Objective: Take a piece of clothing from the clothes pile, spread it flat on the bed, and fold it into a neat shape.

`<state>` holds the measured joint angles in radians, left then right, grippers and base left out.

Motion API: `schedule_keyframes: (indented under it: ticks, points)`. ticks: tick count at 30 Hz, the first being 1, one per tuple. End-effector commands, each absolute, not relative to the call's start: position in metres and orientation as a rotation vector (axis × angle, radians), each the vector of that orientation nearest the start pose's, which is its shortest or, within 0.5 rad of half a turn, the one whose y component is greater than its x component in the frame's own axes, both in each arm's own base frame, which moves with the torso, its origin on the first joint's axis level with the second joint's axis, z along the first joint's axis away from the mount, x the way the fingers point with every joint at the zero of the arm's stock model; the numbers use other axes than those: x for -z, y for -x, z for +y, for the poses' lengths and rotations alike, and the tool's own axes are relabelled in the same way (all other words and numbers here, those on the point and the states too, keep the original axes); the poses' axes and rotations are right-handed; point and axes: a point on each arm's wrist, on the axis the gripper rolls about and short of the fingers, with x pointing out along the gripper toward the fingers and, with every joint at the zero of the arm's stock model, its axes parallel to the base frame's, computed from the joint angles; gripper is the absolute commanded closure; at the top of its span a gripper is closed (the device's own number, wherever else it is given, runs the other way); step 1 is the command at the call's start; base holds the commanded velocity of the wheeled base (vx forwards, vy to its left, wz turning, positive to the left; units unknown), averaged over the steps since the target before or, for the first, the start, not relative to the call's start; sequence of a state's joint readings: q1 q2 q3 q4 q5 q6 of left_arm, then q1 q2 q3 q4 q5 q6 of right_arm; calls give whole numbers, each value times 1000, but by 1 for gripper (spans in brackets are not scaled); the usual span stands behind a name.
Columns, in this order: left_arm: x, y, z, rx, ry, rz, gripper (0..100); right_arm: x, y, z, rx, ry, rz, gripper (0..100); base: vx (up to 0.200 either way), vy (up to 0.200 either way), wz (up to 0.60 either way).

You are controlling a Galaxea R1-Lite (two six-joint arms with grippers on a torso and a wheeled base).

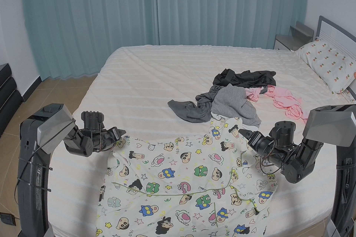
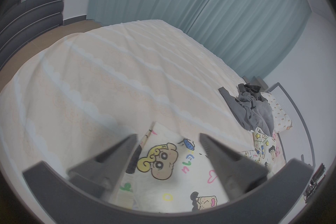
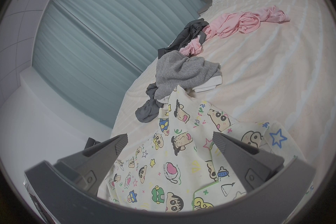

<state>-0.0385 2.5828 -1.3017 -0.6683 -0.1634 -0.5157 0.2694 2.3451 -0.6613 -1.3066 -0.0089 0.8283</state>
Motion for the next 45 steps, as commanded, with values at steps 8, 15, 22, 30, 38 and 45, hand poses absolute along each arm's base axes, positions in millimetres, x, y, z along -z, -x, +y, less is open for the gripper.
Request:
schedule_keyframes:
  ticks: [8,15,22,30,38,45]
  points:
    - [45,-464,-37,72,528,641,0,8,-348,96,-83,-760,463,0,0,0,0]
    - [58,-473,-36,64,527,641,0,7,-347,97,-92,-761,451,0,0,0,0]
    - [65,-478,-33,36,522,641,0,8,-347,96,-93,-754,452,0,0,0,0]
    - [64,-477,-41,49,515,645,100,10,-348,96,-90,-752,456,0,0,0,0]
    - [61,-480,-33,17,514,620,100,11,-348,96,-89,-752,457,0,0,0,0]
    - [55,-489,-32,1,510,577,100,10,-348,96,-88,-752,452,0,0,0,0]
